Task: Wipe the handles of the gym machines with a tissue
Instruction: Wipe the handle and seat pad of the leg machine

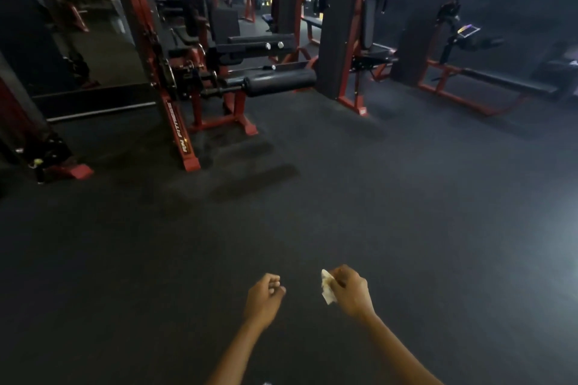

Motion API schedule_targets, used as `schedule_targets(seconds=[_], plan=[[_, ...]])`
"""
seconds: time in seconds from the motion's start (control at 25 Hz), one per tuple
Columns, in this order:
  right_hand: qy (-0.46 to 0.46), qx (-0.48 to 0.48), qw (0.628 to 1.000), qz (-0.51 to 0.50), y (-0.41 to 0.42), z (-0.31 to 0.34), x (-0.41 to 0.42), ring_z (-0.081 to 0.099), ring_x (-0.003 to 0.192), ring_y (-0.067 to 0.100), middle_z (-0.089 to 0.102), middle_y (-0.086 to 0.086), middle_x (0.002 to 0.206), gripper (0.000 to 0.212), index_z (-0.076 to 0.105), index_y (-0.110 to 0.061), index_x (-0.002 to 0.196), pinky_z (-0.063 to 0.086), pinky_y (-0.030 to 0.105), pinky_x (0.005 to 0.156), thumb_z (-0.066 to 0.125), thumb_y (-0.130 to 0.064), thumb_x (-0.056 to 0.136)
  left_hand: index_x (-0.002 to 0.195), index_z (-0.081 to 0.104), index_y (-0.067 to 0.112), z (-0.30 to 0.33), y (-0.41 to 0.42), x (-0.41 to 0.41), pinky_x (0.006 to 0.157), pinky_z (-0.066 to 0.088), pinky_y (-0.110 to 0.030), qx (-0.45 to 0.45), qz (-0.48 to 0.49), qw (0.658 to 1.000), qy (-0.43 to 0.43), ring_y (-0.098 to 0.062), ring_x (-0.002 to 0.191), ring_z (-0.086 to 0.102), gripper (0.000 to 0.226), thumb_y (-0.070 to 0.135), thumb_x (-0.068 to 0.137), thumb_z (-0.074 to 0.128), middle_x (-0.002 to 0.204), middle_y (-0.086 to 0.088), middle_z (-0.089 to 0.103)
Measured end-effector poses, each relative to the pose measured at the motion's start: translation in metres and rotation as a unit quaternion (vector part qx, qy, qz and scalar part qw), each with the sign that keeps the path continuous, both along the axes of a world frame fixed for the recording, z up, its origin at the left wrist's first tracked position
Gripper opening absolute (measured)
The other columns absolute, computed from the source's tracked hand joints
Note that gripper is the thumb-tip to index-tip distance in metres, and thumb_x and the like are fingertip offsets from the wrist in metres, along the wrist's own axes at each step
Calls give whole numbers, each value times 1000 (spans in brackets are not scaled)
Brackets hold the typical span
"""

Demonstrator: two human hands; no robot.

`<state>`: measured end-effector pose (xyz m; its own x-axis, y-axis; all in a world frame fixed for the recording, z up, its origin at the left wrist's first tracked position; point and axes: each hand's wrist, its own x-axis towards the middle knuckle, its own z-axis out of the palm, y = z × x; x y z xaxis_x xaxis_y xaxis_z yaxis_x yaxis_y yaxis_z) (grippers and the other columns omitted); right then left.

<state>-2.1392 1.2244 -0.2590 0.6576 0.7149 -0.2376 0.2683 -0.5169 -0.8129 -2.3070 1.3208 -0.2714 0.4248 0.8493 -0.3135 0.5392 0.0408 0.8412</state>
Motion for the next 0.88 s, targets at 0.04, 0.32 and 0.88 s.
schedule_targets(seconds=[0.04, 0.32, 0.88], plan=[[-6, 2, 1000, 5, 32, 5, 20, 63, 57, 1, 69, -4, 67, 14, 60, -12, 79, 53, 21, 57, 58, -21, 90, 110, 61, 7, 5, 36, 20, 74, 39, -12, 8, -19, 1000, 2, -13, 92, 61, 23, 10, 87, 61, 103, -4, 64], [-25, 47, 998, -39, 225, 21, 170, 65, 61, 3, 70, -6, 66, 16, 65, -22, 75, 53, 24, 59, 62, -27, 89, 111, 60, 8, 21, 248, 186, 66, 38, 0, 57, -94, 994, 13, -10, 91, 59, 24, 12, 87, 61, 107, -5, 64], [-87, 63, 993, -57, 577, 87, 586, 64, 74, 12, 68, -3, 75, 6, 67, -18, 79, 50, 26, 66, 62, -19, 82, 111, 60, 3, 77, 609, 589, 84, 43, -21, 106, -82, 990, -37, -15, 91, 59, 25, 9, 87, 63, 108, -10, 65]])
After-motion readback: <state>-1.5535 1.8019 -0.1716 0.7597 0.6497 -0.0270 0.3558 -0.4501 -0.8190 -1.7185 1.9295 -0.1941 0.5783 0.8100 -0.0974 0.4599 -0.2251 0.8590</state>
